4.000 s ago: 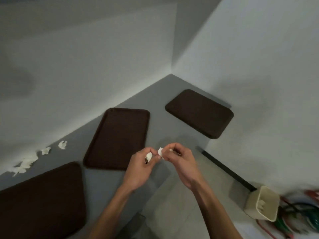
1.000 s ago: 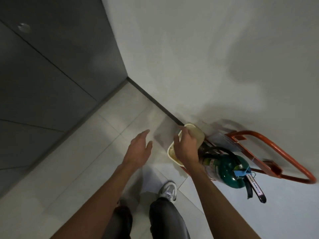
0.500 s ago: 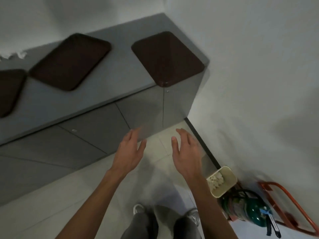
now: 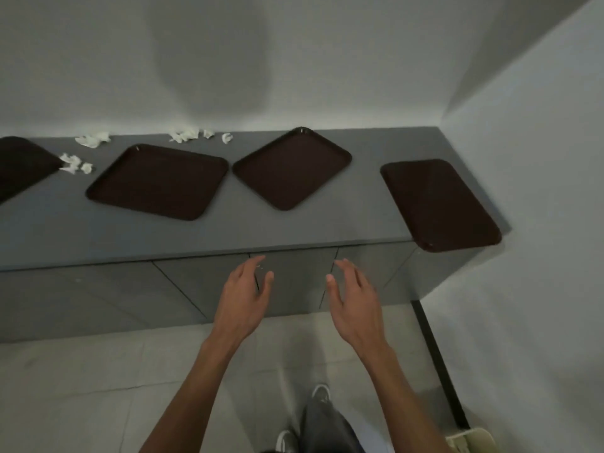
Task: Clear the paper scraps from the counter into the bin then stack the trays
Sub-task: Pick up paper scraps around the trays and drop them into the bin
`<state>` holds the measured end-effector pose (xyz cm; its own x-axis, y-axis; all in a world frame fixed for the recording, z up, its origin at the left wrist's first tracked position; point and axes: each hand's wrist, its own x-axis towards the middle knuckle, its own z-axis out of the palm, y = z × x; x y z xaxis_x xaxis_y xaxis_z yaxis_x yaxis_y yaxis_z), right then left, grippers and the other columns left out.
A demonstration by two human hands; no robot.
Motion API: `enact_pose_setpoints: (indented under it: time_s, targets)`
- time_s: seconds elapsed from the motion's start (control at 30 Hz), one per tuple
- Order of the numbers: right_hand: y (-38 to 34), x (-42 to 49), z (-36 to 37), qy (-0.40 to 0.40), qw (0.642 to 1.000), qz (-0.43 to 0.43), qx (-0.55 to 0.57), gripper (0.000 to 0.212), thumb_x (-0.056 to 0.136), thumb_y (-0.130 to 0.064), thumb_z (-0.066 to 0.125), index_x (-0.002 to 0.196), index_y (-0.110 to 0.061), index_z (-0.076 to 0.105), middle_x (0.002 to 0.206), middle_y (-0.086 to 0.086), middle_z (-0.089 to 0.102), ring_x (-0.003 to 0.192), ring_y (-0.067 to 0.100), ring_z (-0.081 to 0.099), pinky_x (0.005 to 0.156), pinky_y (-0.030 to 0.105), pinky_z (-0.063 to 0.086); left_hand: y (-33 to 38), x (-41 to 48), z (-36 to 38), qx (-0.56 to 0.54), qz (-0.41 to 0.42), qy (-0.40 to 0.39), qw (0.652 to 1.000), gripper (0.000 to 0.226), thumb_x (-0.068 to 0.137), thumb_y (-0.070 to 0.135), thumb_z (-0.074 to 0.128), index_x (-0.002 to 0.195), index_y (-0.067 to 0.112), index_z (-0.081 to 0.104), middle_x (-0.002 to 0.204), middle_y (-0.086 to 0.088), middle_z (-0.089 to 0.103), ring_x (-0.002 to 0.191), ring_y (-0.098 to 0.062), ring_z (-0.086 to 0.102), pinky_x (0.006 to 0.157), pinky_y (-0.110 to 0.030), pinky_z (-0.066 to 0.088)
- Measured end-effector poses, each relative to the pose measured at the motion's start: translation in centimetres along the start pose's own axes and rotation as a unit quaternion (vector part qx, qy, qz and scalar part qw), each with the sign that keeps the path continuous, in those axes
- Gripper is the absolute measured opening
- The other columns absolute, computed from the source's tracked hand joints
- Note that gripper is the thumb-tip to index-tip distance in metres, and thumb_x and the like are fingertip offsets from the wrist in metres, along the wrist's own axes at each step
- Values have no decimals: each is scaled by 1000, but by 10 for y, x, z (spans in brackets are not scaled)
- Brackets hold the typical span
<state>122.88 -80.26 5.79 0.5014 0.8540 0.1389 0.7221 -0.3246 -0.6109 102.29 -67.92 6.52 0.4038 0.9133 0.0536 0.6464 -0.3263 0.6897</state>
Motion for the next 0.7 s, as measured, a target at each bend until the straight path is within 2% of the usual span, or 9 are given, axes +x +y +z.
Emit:
enact_pose_setpoints:
  time_s: [0.23,0.33,0.53,0.7]
  targets:
    - [-49,89,68,-30,998,-50,17,42,109,-46,46,141,-21,56,143,3,59,131,22,55,112,38,45,-58,70,-40,9,-30,37,999,37,103,35,56,136,21,57,136,0,63,128,-23,57,108,-36,44]
    - [-63,134,103,-47,997,-64,8,44,108,-47,46,140,-19,58,141,5,61,127,25,58,108,40,49,-85,113,-55,10,-43,37,998,36,103,31,57,136,18,58,137,-2,64,127,-24,58,109,-37,44]
    - [-102,222,160,-87,991,-98,5,38,103,-42,52,135,-21,60,138,2,63,121,27,63,104,41,53,-129,191,-89,12,-55,79,995,33,98,22,64,131,19,60,124,-3,68,111,-23,65,96,-35,51]
    - [-139,282,205,-126,986,-112,-20,34,103,-36,57,135,-25,59,136,0,62,120,25,61,103,37,51,-167,244,-112,14,-96,93,991,33,99,29,62,131,23,60,123,-2,66,105,-23,64,93,-39,53]
